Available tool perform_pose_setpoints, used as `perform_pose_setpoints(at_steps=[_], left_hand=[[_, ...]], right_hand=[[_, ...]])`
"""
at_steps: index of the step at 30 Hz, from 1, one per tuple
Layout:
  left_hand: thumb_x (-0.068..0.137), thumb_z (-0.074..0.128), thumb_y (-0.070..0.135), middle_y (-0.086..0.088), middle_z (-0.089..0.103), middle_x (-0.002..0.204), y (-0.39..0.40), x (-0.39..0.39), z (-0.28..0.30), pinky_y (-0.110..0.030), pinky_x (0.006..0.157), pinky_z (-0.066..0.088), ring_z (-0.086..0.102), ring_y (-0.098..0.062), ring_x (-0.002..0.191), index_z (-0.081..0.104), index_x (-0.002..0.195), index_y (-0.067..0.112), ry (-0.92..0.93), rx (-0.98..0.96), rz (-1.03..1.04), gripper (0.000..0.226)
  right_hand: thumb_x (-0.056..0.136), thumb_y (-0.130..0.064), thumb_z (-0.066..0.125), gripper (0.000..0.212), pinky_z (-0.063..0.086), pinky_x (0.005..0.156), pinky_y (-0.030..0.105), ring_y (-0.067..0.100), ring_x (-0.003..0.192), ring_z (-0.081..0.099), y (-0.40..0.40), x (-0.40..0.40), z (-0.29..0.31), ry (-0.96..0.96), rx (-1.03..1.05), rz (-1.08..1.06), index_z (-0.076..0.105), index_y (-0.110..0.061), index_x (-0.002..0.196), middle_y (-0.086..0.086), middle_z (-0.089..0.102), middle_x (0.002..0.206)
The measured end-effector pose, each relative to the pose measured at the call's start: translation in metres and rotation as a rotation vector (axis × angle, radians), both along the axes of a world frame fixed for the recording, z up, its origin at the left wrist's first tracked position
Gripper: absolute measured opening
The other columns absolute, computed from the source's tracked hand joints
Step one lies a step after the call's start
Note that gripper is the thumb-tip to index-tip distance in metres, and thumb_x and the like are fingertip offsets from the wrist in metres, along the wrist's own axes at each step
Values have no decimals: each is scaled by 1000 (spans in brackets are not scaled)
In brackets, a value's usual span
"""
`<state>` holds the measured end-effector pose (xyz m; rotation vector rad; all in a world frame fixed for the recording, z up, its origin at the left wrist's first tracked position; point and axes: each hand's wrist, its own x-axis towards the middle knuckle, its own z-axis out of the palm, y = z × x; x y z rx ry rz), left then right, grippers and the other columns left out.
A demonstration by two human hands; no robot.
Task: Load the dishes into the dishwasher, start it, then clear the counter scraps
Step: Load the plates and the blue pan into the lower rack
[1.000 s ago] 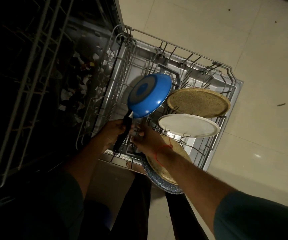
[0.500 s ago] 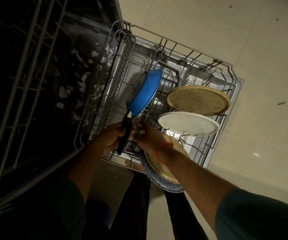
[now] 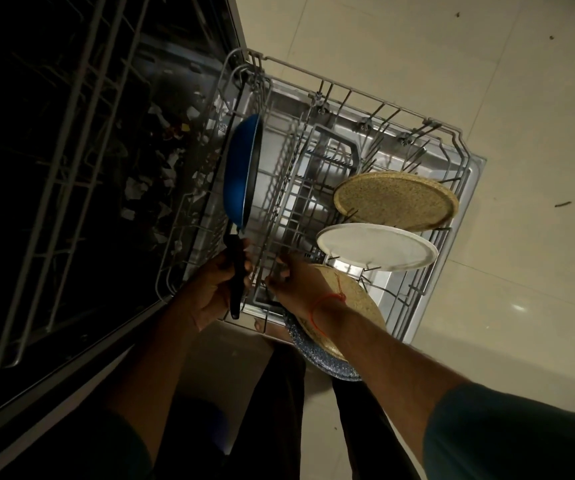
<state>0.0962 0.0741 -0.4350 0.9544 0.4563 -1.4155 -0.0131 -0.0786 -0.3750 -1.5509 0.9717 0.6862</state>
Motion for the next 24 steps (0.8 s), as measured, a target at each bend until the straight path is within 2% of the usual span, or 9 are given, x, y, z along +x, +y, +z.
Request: perform_pose_setpoints(at_steps=[3, 4, 6, 8, 10, 14, 17, 22, 24], left_hand=[[53, 99, 16, -4, 69, 93, -1, 6, -3, -24, 64, 58, 68, -12, 77, 78, 114, 17, -16, 43, -33, 64], [62, 92, 11, -5, 68, 93, -2, 9, -6, -24, 64, 58, 67, -12, 76, 77, 115, 16, -18, 72, -51, 55], [84, 66, 4, -5, 66, 93, -7, 13, -11, -24, 65, 56, 65, -13, 74, 72, 119, 16, -45, 132, -102, 37], [96, 46, -3, -4, 67, 94, -12, 16, -17, -24, 66, 55, 65, -13, 75, 67, 123, 15, -79, 172, -173, 39], [101, 38, -6, -1, 69, 90, -18, 17, -20, -24, 66, 54, 64, -13, 74, 65, 125, 15, -107, 211, -223, 41], [104, 41, -2, 3, 73, 84, -25, 14, -26, -27, 68, 50, 64, -12, 79, 68, 117, 21, -224, 333, -300, 39], [105, 43, 1, 4, 72, 93, -29, 9, -32, -30, 72, 48, 63, -13, 89, 69, 109, 28, -312, 436, -297, 38], [105, 48, 3, 1, 68, 98, -33, 4, -43, -36, 77, 51, 62, -15, 86, 66, 125, 24, -430, 603, -323, 34], [104, 51, 5, 2, 66, 97, -36, 4, -43, -33, 76, 51, 61, -14, 86, 65, 122, 28, -479, 641, -354, 32]], right_hand=[[96, -26, 59, 45, 49, 96, 32, 25, 120, 60, 1, 0, -1, -21, -13, -9, 50, -23, 140, 5, 64, 132], [96, -27, 59, 46, 50, 98, 35, 26, 120, 60, 1, 0, -2, -25, -17, -12, 50, -23, 140, 6, 64, 132], [96, -28, 60, 47, 49, 100, 37, 26, 121, 59, 0, -2, -4, -25, -16, -19, 49, -22, 142, 6, 63, 133], [95, -28, 60, 49, 49, 101, 38, 26, 121, 59, -1, -5, -6, -17, -29, -15, 49, -20, 143, 7, 64, 131], [94, -28, 60, 54, 51, 100, 39, 27, 120, 60, -1, -9, -10, 4, -59, -5, 46, -23, 146, 7, 64, 132], [97, -26, 60, 50, 44, 89, 26, 26, 121, 59, -3, -16, -15, 46, -41, -15, 46, -21, 145, 6, 62, 134], [97, -29, 60, 48, 41, 87, 26, 26, 120, 59, -4, -18, -19, 42, -52, -18, 48, -21, 143, 6, 63, 132], [97, -31, 59, 51, 43, 89, 28, 26, 120, 59, -2, -16, -22, 57, -45, -15, 45, -21, 146, 7, 62, 134], [98, -30, 58, 51, 44, 88, 27, 25, 119, 59, -1, -16, -22, 53, -46, -9, 45, -21, 146, 7, 62, 134]])
